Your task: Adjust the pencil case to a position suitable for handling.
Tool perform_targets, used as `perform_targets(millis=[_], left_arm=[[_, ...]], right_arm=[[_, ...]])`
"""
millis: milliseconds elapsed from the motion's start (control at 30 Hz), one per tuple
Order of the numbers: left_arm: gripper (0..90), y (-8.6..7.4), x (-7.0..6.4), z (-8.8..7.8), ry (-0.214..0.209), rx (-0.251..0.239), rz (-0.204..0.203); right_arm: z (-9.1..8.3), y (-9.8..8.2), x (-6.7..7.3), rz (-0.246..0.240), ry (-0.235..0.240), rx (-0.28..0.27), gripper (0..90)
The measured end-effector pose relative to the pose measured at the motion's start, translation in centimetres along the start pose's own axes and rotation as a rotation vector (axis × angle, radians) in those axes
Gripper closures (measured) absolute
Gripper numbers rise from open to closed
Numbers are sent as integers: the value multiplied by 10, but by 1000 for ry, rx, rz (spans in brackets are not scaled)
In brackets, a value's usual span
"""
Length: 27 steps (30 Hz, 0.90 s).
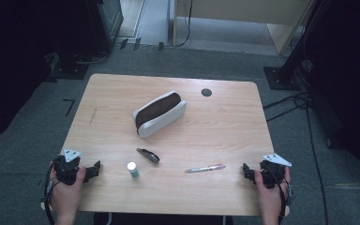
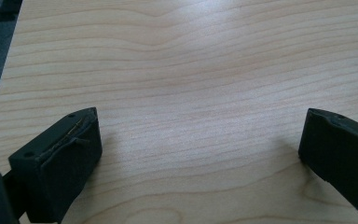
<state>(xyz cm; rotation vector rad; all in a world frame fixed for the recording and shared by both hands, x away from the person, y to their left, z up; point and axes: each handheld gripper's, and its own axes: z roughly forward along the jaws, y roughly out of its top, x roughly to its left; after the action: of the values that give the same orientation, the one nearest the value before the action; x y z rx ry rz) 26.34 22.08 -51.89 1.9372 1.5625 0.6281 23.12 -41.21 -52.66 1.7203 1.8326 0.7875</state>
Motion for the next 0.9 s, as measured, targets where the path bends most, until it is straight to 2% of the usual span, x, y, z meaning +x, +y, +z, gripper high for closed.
perform_targets(millis=[167, 267, 333, 367, 533, 700, 900], left_arm=[[0, 0, 0, 0, 0, -1, -1], [0, 0, 0, 0, 0, -1, -1], [0, 0, 0, 0, 0, -1, -1], [0, 0, 0, 0, 0, -1, -1], [0, 0, 0, 0, 0, -1, -1], [0, 0, 0, 0, 0, -1, -1], [0, 0, 0, 0, -1, 2, 3]], right_arm=[[-1, -1, 0, -7, 7, -3, 0], [-6, -1, 1, 7, 5, -5, 42], [-13, 1, 3, 18, 13, -31, 72], [-17, 4, 6, 22, 10, -40, 79], [-26, 19, 23, -26, 4, -57, 79], [-33, 40, 43, -42, 20, -108, 79], [-36, 61, 61, -69, 47, -137, 79]])
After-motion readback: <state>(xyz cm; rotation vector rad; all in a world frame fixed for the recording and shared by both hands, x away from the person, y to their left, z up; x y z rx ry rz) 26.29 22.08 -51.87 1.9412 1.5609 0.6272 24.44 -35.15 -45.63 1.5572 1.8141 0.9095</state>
